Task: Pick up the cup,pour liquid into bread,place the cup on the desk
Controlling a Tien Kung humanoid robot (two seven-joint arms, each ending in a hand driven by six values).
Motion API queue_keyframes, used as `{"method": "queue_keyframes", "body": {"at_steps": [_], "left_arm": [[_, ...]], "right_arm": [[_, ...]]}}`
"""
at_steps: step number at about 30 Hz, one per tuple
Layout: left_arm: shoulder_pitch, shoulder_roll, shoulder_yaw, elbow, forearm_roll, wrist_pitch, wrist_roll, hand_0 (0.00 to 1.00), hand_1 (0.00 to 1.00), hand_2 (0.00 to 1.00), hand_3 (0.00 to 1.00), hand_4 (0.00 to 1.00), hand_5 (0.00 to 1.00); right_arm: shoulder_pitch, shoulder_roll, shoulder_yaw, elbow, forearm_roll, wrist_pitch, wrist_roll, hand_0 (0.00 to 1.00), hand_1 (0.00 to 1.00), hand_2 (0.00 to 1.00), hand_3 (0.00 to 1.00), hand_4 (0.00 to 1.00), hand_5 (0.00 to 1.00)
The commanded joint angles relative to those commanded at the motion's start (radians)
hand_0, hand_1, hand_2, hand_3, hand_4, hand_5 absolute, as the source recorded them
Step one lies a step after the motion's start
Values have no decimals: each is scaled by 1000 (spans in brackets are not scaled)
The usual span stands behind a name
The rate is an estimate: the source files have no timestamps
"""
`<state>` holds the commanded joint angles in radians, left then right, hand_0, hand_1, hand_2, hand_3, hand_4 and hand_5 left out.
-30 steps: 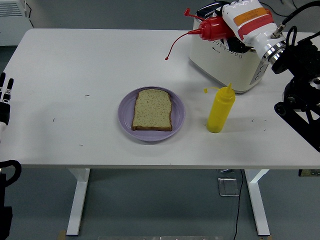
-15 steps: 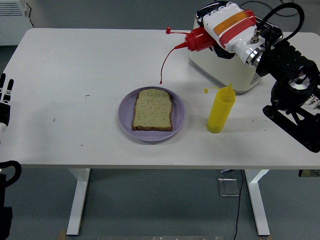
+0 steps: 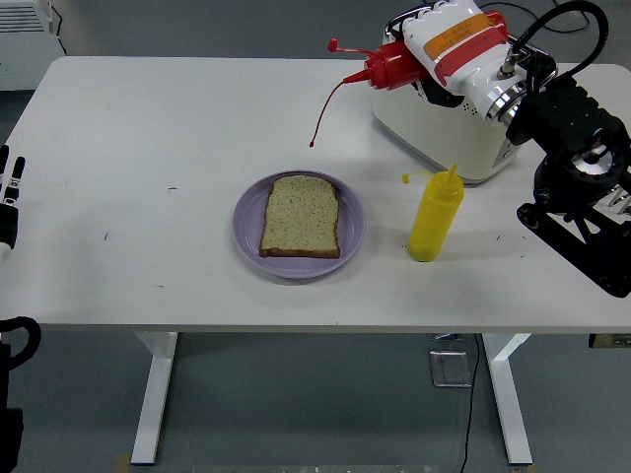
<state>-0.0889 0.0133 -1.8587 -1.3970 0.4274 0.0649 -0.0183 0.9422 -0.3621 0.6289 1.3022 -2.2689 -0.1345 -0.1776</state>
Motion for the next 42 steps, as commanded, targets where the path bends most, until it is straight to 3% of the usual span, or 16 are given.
{"method": "queue_keyframes", "body": {"at_steps": [9,13,18,25,28,34,42], "left_arm": [[3,2,-1,-1,0,1,-1,785,736,737,694,510,998],[5,2,0,0,1,1,-1,785,737,737,694,510,998],[0,-1,9,2,1,-1,-1,785,737,737,694,510,998],[7,-1,8,1,1,0,-1,785,736,737,694,510,998],[7,-1,10,2,1,0,-1,785,737,737,695,510,998],[8,0,12,2,2,0,-1,785,737,736,694,511,998],[7,-1,9,2,2,-1,-1,785,737,737,694,509,998]], "right_arm": [[-3,-14,127,30,0,-28,-22,176,227,330,432,389,68],[-6,-10,110,28,0,-25,-23,179,227,329,431,386,71],[1,9,-47,7,0,11,-22,183,227,329,431,376,75],[-6,5,25,32,0,-30,-48,180,227,329,430,377,70],[-33,11,82,45,0,-70,-57,186,229,329,430,380,62],[-129,18,254,127,230,-225,1,186,233,331,430,390,56],[-257,18,441,176,558,-252,179,197,258,343,443,412,39]]}}
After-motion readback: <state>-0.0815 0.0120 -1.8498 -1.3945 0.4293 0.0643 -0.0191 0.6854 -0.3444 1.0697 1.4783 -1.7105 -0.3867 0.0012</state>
